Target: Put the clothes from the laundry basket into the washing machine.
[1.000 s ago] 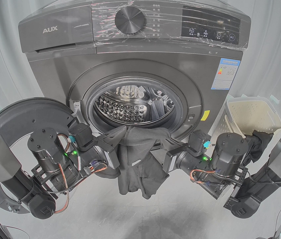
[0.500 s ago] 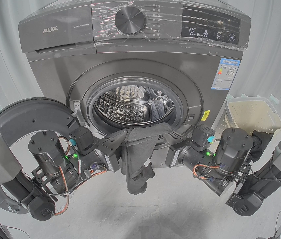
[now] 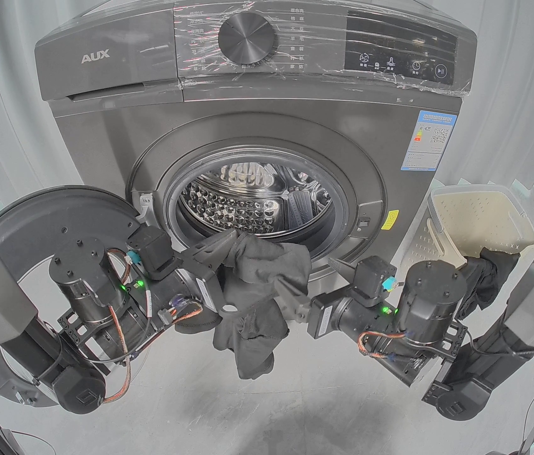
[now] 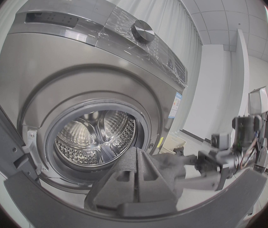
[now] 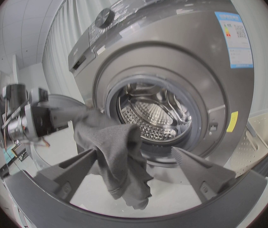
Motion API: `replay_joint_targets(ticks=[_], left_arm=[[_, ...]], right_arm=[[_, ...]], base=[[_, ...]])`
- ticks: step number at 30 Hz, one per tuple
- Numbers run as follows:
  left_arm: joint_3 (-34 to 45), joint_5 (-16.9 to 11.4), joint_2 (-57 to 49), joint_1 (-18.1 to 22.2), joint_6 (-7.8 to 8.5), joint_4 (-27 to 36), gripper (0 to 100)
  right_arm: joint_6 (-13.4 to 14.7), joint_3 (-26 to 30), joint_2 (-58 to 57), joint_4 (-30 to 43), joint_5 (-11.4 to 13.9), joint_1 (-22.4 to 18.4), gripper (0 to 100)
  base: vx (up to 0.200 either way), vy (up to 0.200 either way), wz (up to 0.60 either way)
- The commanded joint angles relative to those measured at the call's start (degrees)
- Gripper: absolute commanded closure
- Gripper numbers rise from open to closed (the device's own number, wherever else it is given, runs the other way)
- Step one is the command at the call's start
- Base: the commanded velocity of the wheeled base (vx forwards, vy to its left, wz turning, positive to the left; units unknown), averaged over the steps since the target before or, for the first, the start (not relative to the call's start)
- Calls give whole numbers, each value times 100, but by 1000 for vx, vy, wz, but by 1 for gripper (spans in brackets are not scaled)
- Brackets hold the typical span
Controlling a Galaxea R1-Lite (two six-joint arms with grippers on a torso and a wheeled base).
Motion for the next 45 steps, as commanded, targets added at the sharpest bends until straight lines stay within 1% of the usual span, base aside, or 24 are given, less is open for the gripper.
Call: replay_joint_targets(ticks=[1, 4, 10, 14, 19, 21, 25, 26, 27, 29, 38, 45], left_arm=[[-139, 69, -40, -1, -5, -4, 100], [-157, 78, -40, 8, -5, -4, 100], [-210, 201, -49, 8, -14, -4, 100], [-236, 201, -49, 8, -14, -4, 100], [-236, 201, -49, 8, -23, -4, 100], [-236, 201, -40, 8, -23, -4, 100], [-236, 201, -40, 8, -23, -4, 100], [-236, 201, -40, 8, -23, -4, 100], [-236, 201, -40, 8, -23, -4, 100], [-236, 201, -40, 8, -23, -4, 100], [-236, 192, -84, 8, -32, -4, 100], [-236, 192, -101, -1, -32, -4, 100]], right_arm=[[-5, 173, 330, 11, 6, 80, 0], [-5, 199, 480, 11, 6, 150, 0], [-22, 270, 726, 20, 32, 159, 0], [-57, 331, 867, 11, 103, 159, 0], [-92, 296, 1077, 11, 111, 211, 0], [-154, 235, 1227, 2, 120, 211, 0], [-180, -55, 1517, -42, 217, 185, 0], [-180, -55, 1517, -42, 217, 185, 0], [-180, -240, 1658, -42, 217, 150, 0], [-189, -433, 1789, -42, 217, 106, 0], [-198, -1013, 2185, -42, 217, -52, 0], [-207, -1295, 2308, -50, 217, -149, 0]], base=[[0, 0, 0], [0, 0, 0], [0, 0, 0], [0, 0, 0], [0, 0, 0], [0, 0, 0], [0, 0, 0], [0, 0, 0], [0, 0, 0], [0, 0, 0], [0, 0, 0], [0, 0, 0]])
